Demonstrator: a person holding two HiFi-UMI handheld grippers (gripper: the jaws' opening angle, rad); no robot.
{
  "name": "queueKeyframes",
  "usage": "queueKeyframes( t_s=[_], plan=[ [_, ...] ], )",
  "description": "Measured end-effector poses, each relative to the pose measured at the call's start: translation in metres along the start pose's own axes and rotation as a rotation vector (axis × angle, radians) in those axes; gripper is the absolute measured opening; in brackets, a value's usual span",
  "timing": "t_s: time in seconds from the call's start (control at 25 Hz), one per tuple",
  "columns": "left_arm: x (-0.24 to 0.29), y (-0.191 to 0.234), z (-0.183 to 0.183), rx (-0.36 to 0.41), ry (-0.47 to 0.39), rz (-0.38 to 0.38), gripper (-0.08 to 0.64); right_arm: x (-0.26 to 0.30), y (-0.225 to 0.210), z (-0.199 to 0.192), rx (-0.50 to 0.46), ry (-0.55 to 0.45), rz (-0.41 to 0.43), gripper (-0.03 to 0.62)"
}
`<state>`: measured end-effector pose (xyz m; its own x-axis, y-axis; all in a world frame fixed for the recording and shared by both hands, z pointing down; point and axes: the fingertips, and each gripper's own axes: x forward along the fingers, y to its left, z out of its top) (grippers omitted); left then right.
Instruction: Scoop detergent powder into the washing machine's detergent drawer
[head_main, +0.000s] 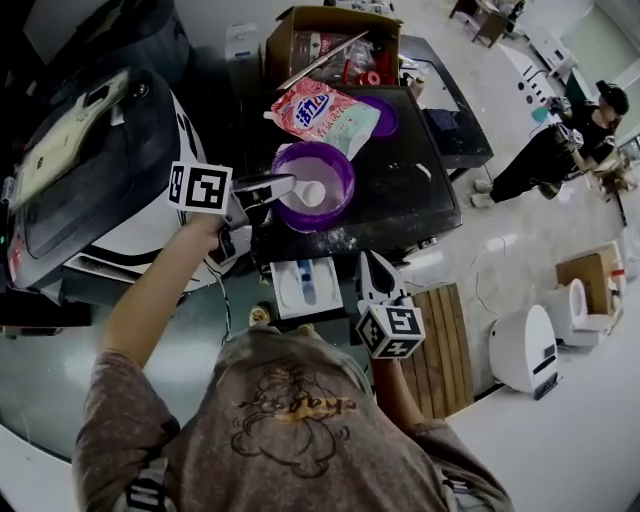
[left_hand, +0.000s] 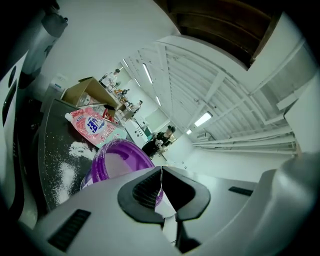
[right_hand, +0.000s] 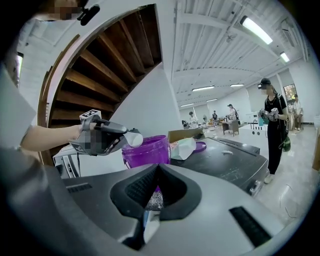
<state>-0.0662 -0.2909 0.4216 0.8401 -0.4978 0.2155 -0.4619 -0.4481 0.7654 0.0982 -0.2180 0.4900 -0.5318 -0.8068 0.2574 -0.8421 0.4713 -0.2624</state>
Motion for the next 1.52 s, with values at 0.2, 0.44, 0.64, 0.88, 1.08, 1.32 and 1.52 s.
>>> queueKeyframes(
  t_s=[0.2, 0.44, 0.64, 0.88, 1.08, 1.32, 1.52],
  plan=[
    [-0.012, -0.015, 0.001, -0.001, -0.057, -0.009, 0.023, -0.001, 0.005, 0.002, 0.01, -0.008, 0.024, 0.002],
    [-0.027, -0.035, 0.004, 0.058, -0.086, -0.046, 0.023, -0.004, 0.014, 0.001, 0.009, -0.024, 0.012, 0.002],
    [-0.037, -0.046, -0.009, 0.062, -0.069, -0.076, 0.023, -0.011, 0.03, -0.003, 0.015, -0.027, -0.009, 0.002],
    [-0.052, -0.043, -0.04, 0.006, -0.062, -0.075, 0.023, -0.026, 0.048, -0.013, 0.05, -0.037, -0.048, 0.002],
    [-0.058, -0.039, -0.059, 0.059, -0.053, -0.077, 0.023, -0.036, 0.055, -0.018, 0.067, -0.041, -0.079, 0.002],
    [-0.06, -0.022, -0.088, 0.018, -0.044, -0.018, 0.023, -0.05, 0.052, -0.032, 0.033, -0.027, -0.107, 0.002],
    [-0.06, -0.008, -0.108, 0.06, -0.034, 0.032, 0.023, -0.056, 0.06, -0.03, 0.057, -0.043, -0.108, 0.002]
  ],
)
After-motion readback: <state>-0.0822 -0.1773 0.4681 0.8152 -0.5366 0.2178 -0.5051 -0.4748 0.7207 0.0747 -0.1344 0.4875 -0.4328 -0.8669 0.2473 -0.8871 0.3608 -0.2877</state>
